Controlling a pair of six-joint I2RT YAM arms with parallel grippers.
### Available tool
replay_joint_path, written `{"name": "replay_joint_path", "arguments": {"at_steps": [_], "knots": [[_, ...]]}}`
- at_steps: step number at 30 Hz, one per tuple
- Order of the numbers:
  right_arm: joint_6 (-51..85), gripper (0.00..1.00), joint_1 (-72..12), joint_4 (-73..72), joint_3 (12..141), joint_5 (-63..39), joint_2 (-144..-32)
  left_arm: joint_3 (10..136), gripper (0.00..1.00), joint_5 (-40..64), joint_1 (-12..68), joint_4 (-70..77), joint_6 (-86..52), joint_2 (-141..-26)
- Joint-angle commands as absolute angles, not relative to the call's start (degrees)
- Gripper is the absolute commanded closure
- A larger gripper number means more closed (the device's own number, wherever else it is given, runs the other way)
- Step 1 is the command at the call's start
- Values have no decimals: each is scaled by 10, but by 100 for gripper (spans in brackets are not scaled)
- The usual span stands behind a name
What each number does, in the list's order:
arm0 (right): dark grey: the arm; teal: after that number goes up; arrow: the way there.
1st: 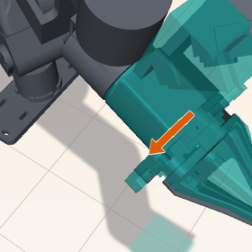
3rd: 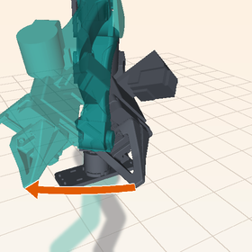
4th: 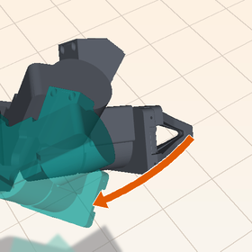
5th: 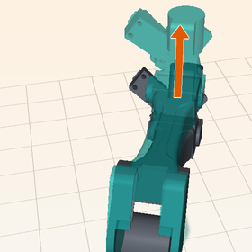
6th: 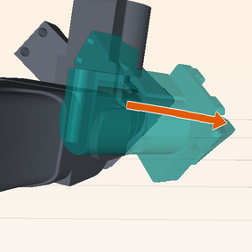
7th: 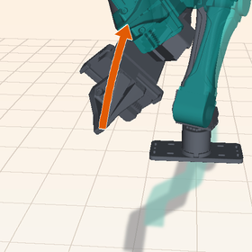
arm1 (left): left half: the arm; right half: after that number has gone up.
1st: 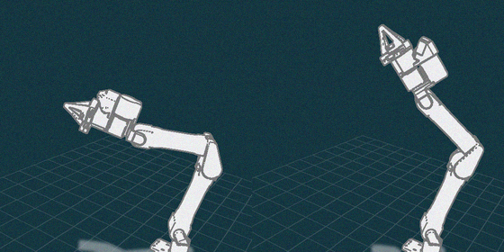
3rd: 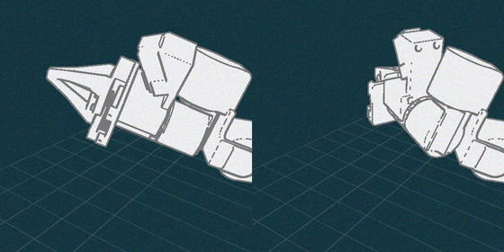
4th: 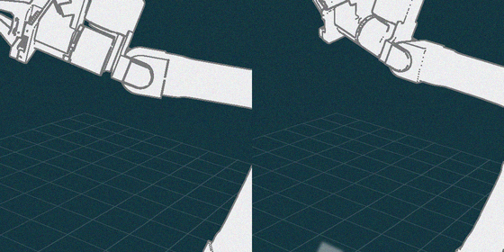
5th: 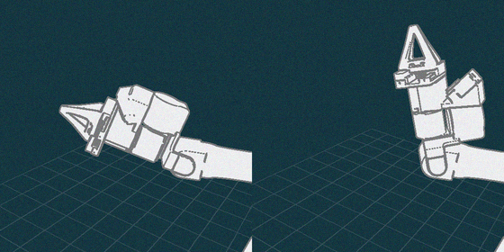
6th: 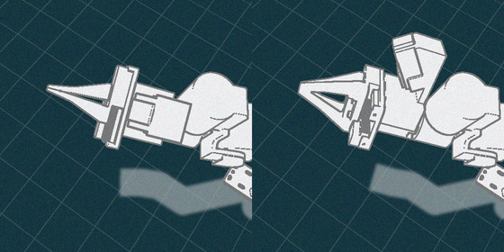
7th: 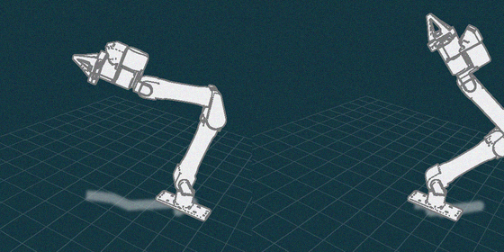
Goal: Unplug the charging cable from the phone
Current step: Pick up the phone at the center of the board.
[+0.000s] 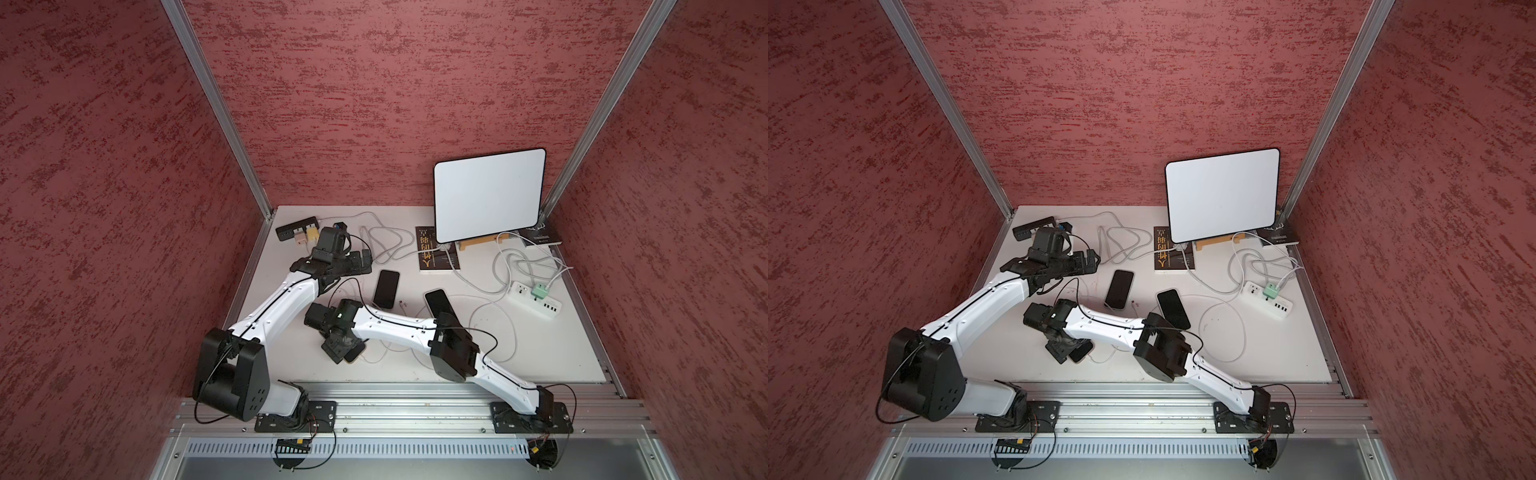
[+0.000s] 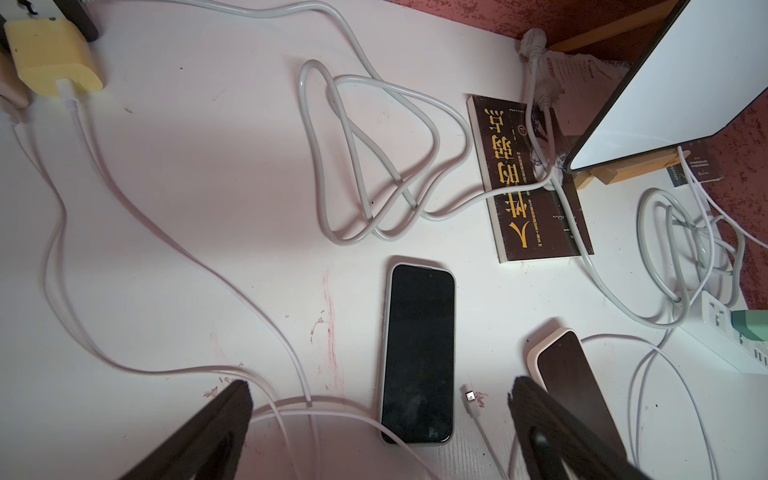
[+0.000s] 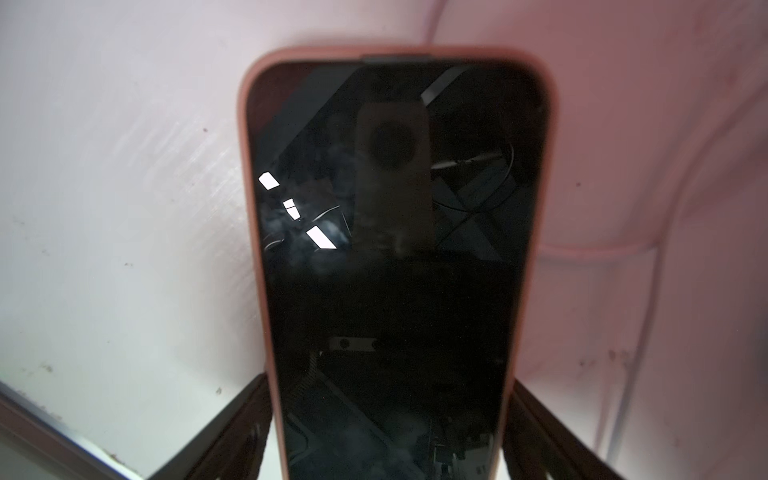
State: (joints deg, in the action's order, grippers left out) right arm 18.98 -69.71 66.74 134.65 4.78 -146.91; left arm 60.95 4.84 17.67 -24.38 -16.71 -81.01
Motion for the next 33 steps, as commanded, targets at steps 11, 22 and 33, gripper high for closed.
{"name": "replay_joint_path", "arguments": {"at_steps": [11,22,33], "knots": [[169,70,-698,606,1275,81,-1413,600,0,47,171,-226,-163,-788],[159,82,-694,462,1089,76,-1265,596,0,51,166,-221,-163,-785],[178,85,-644,324,874,39,-1120,578,0,86,159,-187,-170,-762]]}}
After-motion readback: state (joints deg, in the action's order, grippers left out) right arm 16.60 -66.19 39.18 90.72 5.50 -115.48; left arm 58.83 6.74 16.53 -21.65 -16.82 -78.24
